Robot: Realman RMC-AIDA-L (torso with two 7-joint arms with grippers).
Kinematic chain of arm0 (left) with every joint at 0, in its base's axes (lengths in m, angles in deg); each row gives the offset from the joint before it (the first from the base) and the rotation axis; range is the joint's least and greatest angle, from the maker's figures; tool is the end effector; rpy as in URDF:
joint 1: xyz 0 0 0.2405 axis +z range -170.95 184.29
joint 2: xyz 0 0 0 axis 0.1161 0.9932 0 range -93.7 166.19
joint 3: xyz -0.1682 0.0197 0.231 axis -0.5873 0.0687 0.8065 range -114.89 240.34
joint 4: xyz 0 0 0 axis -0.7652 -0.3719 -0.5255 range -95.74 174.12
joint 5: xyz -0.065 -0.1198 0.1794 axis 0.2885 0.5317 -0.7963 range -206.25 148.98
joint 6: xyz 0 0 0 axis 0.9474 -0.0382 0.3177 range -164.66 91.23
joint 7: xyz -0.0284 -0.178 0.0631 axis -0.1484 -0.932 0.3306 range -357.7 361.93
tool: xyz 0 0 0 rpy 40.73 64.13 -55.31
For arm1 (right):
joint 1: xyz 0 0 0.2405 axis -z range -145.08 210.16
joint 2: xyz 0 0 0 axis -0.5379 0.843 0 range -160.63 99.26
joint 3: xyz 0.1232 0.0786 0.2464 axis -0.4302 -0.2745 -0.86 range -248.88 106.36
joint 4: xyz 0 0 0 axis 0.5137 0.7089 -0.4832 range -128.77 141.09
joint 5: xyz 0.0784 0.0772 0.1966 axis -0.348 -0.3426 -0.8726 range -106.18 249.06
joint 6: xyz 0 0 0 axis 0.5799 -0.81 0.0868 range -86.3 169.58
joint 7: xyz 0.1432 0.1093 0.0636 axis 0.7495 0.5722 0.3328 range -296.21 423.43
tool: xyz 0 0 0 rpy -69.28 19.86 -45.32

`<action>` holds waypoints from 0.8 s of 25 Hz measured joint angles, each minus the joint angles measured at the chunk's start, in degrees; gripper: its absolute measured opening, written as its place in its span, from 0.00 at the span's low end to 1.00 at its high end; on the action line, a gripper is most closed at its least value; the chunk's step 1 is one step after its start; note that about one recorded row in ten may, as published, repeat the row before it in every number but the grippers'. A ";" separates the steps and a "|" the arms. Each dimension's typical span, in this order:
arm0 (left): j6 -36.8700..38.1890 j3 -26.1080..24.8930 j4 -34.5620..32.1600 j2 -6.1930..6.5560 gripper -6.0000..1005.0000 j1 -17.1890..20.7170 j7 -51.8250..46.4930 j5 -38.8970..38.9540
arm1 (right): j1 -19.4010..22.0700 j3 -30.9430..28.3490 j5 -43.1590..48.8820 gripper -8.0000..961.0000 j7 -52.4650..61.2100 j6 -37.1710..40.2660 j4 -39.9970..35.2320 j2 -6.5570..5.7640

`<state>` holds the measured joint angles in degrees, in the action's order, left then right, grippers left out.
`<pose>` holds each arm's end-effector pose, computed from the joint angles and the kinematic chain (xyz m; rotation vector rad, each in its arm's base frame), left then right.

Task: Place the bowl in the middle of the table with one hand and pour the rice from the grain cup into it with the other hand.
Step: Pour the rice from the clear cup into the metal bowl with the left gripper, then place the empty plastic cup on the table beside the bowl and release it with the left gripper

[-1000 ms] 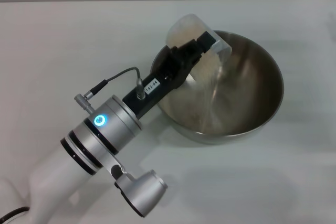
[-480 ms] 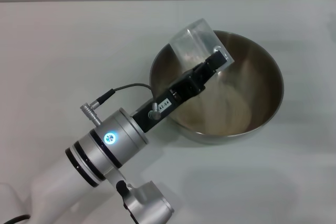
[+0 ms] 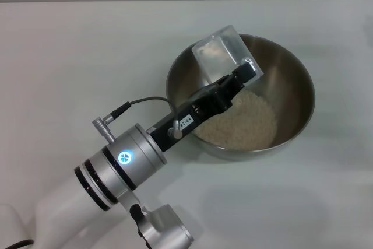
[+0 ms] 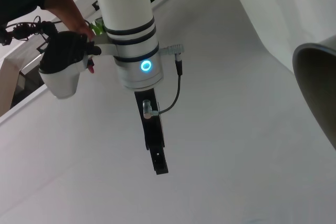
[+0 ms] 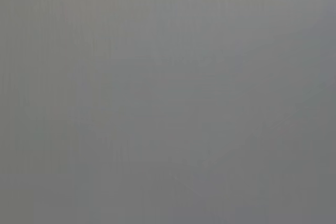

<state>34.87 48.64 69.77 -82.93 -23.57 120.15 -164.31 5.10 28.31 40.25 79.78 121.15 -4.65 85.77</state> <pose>-0.1665 0.3116 -0.1775 -1.1164 1.7119 0.0953 0.3297 0.4190 0.0677 -1.2623 0.3809 1.0019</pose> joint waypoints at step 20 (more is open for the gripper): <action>-2.26 -15.76 4.05 -0.01 0.07 3.16 -63.79 12.90 | 0.59 0.08 0.00 0.82 0.47 0.69 -0.29 0.43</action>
<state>32.60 32.88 73.82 -82.94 -20.41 56.36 -151.41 5.69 28.39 40.24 80.25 121.85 -4.93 86.19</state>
